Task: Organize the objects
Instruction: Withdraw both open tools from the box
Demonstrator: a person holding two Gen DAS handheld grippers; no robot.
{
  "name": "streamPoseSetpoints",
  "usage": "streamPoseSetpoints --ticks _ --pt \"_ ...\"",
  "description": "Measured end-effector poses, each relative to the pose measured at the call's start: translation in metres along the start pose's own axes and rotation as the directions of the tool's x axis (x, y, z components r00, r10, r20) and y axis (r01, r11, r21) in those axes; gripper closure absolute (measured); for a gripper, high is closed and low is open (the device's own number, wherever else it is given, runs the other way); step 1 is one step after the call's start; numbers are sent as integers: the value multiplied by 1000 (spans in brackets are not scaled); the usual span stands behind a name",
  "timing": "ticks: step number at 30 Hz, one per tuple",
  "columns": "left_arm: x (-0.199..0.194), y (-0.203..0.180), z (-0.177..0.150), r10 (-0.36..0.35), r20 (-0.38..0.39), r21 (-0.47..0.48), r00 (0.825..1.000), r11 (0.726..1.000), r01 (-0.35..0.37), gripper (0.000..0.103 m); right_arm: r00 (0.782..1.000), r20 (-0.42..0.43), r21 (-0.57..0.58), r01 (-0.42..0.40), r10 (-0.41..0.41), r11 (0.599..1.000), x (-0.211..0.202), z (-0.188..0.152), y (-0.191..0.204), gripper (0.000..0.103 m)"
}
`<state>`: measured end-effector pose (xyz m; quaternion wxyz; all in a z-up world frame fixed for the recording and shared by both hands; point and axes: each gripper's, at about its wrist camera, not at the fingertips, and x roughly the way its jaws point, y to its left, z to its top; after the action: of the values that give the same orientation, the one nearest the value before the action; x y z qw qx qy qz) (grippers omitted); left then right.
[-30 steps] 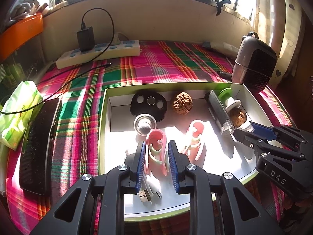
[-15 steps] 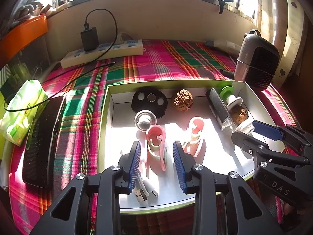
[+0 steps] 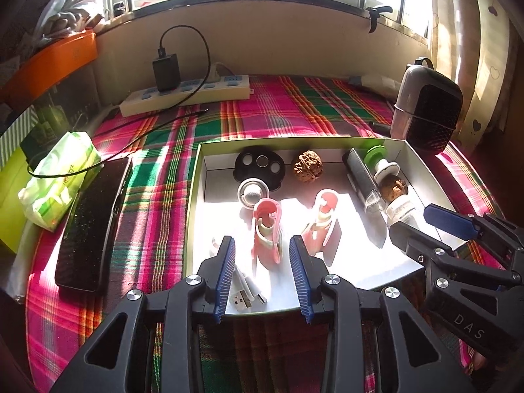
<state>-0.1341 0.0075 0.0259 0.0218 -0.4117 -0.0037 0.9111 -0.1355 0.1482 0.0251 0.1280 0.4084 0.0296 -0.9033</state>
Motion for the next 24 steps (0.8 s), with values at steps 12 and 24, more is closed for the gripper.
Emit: streamPoseSetpoints --ticks 12,24 --pt "-27 -4 -18 6 40 -13 999 1000 -5 70 999 34 3 7 -7 1000 -27 -11 11 53" --pt "-49 -4 -44 33 52 -19 998 999 -32 70 999 50 7 12 -12 1000 -49 -29 15 53"
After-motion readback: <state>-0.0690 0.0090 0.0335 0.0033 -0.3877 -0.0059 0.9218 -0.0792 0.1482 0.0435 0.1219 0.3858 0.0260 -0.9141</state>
